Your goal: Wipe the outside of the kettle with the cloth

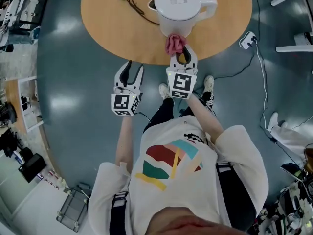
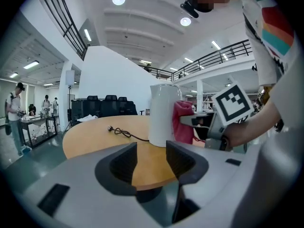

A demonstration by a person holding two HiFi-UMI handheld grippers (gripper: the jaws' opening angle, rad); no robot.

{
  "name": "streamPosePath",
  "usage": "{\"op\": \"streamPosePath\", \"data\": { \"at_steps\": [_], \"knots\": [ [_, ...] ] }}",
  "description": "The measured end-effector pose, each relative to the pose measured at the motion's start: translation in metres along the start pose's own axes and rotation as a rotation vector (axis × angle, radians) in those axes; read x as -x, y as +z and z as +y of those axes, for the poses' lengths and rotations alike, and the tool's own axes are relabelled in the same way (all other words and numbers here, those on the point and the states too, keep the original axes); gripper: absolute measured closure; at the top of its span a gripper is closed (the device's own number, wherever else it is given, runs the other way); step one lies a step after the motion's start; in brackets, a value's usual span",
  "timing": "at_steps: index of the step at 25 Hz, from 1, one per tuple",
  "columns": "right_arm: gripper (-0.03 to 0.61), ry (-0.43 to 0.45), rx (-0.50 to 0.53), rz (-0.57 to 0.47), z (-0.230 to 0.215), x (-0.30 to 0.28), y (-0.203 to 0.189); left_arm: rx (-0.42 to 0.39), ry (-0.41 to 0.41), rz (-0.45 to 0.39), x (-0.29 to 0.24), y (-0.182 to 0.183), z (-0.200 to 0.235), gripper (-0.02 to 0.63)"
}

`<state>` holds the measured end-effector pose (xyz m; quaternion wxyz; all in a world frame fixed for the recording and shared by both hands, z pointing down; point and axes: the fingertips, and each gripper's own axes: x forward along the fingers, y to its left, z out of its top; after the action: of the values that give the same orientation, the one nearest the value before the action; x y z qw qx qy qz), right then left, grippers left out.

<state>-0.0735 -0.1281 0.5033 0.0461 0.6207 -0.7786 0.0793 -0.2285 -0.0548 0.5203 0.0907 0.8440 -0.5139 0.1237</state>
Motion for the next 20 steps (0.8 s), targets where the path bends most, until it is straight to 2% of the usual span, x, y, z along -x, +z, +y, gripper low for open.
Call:
{"op": "streamPosePath", "data": {
  "at_steps": [4,8,15,20],
  "knots": [
    [0.531,-0.009,0.103,-0.048,0.049,-0.04,-0.012,0.004,0.001,0.044,0.017,-0.024,0.014,0.38],
    [0.531,-0.059,0.184,-0.038,0.066,-0.072,-0.025,0.017,0.05,0.08,0.043,-0.045,0.038,0.38],
    [0.532,-0.131,0.128,0.009,0.065,-0.096,-0.036,0.076,0.128,0.099,0.072,-0.064,0.067,0.38],
    [0.532,-0.137,0.114,0.02,0.054,-0.088,-0.039,0.061,0.087,0.109,0.059,-0.064,0.04,0.38]
  ]
}}
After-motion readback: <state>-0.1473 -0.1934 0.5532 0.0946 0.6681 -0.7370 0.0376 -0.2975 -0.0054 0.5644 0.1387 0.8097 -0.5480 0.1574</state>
